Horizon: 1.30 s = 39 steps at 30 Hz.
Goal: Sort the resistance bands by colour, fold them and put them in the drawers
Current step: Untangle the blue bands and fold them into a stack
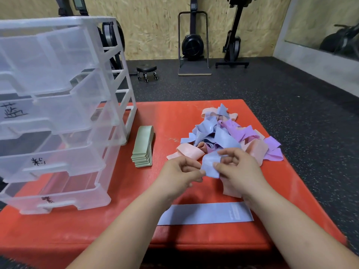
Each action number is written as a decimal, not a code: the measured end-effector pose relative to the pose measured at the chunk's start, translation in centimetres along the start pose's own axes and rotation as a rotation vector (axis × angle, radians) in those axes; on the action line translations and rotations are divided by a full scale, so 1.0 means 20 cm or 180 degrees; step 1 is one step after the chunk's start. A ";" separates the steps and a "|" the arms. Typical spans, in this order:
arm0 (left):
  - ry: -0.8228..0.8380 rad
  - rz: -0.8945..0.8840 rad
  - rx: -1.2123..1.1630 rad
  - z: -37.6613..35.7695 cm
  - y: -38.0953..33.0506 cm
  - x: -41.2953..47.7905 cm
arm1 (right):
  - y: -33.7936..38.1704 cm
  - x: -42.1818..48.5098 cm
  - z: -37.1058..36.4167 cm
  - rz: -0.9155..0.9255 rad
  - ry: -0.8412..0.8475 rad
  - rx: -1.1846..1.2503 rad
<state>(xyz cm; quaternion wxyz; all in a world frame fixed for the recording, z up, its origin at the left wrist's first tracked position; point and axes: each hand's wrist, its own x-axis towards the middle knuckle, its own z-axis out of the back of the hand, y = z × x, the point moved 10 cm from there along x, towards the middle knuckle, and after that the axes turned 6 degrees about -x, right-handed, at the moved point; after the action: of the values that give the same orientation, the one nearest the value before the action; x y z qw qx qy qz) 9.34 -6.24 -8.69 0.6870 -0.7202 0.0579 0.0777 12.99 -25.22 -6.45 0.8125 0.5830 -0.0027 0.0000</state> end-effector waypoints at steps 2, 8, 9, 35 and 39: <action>-0.0097 -0.0035 0.0107 0.01 -0.02 0.00 | 0.11 0.00 0.07 0.0250 -0.0235 0.0354; -0.0479 -0.1623 0.0803 0.07 -0.31 -0.08 | 0.35 -0.05 0.09 0.0905 0.0467 0.0115; -0.0266 -0.1709 0.0892 0.03 -0.32 -0.09 | 0.35 -0.06 0.07 0.0883 0.0664 0.0016; -0.0030 -0.2030 0.2684 0.04 -0.22 -0.03 | 0.39 -0.13 0.32 0.1406 -0.0405 0.0581; -0.0167 -0.1914 0.3023 0.12 -0.20 -0.05 | 0.37 -0.14 0.42 0.1325 -0.0715 0.0901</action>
<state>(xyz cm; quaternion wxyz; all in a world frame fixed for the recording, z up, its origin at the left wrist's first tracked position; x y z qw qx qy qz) 8.92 -3.61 -4.75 0.9289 -0.3145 -0.1384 -0.1382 10.07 -30.83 3.20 0.7000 0.6740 -0.2126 0.1027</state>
